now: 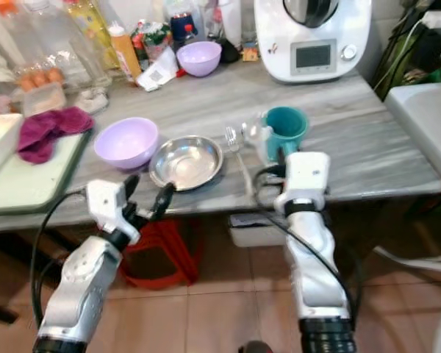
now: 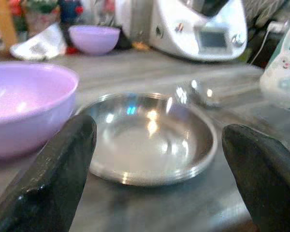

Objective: Setting the table

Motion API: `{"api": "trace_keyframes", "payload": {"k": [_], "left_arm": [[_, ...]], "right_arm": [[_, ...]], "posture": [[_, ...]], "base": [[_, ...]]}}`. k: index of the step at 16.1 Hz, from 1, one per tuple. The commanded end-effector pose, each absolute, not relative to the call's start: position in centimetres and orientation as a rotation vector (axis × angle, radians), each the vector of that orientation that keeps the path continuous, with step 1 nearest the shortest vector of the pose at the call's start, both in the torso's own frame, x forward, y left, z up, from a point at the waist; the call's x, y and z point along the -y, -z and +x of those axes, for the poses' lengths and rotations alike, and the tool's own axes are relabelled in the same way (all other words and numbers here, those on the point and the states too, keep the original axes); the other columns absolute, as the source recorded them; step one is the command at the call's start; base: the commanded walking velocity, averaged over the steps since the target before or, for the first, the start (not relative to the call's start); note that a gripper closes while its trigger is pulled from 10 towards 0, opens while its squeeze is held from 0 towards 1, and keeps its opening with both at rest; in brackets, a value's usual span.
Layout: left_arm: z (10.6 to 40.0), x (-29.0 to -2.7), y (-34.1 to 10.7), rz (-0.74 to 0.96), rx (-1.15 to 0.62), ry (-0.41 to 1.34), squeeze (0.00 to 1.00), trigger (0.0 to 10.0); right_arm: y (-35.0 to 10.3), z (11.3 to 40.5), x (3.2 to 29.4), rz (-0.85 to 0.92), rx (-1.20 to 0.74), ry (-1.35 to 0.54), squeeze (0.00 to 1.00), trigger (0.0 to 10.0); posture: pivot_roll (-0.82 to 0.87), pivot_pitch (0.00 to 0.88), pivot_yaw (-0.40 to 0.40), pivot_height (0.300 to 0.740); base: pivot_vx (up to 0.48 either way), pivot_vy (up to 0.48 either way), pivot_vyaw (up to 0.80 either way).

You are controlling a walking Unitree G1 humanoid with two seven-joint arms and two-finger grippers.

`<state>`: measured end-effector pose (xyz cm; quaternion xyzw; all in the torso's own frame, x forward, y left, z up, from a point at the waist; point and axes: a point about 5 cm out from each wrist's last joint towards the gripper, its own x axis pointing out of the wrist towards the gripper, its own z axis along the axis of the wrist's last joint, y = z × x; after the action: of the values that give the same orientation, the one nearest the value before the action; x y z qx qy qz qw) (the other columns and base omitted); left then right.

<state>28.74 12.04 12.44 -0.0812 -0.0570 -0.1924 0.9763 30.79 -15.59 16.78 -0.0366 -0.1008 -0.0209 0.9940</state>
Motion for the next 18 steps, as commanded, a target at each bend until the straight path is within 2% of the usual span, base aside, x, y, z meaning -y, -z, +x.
{"api": "trace_keyframes", "payload": {"k": [1, 8, 10, 13, 18], "left_arm": [[28.8, -12.9, -13.0, -0.145, 0.131, 0.373, 0.00, 10.0], [28.2, -13.4, -13.6, -0.137, 0.144, 0.367, 0.00, 10.0], [27.7, -13.7, -14.1, -0.173, 0.174, 0.353, 0.00, 10.0], [26.6, -13.9, -14.7, -0.123, 0.207, 0.378, 0.00, 10.0], [25.1, -14.0, -14.6, -0.033, 0.190, 0.558, 0.00, 10.0]], "right_arm": [[-18.0, 30.7, 14.4, -0.064, 0.260, 0.011, 0.00, 10.0], [-19.0, 30.6, 13.9, -0.102, 0.301, -0.023, 0.00, 10.0], [-19.4, 30.5, 13.6, -0.118, 0.317, -0.038, 0.00, 10.0], [-19.6, 30.4, 13.5, -0.118, 0.326, -0.048, 0.00, 10.0], [-20.2, 30.7, 13.2, -0.087, 0.335, -0.115, 0.00, 10.0]], "posture": [[-0.13, 0.121, 0.093, 0.740], [-0.13, 0.122, 0.087, 0.740], [-0.13, 0.123, 0.086, 0.740], [-0.13, 0.128, 0.086, 0.740], [-0.12, 0.136, 0.088, 0.740]], "base": [[0.371, 0.000, 0.00], [0.367, 0.000, 0.00], [0.000, 0.000, 0.00], [0.000, 0.000, 0.00], [0.000, 0.000, 0.00]]}}
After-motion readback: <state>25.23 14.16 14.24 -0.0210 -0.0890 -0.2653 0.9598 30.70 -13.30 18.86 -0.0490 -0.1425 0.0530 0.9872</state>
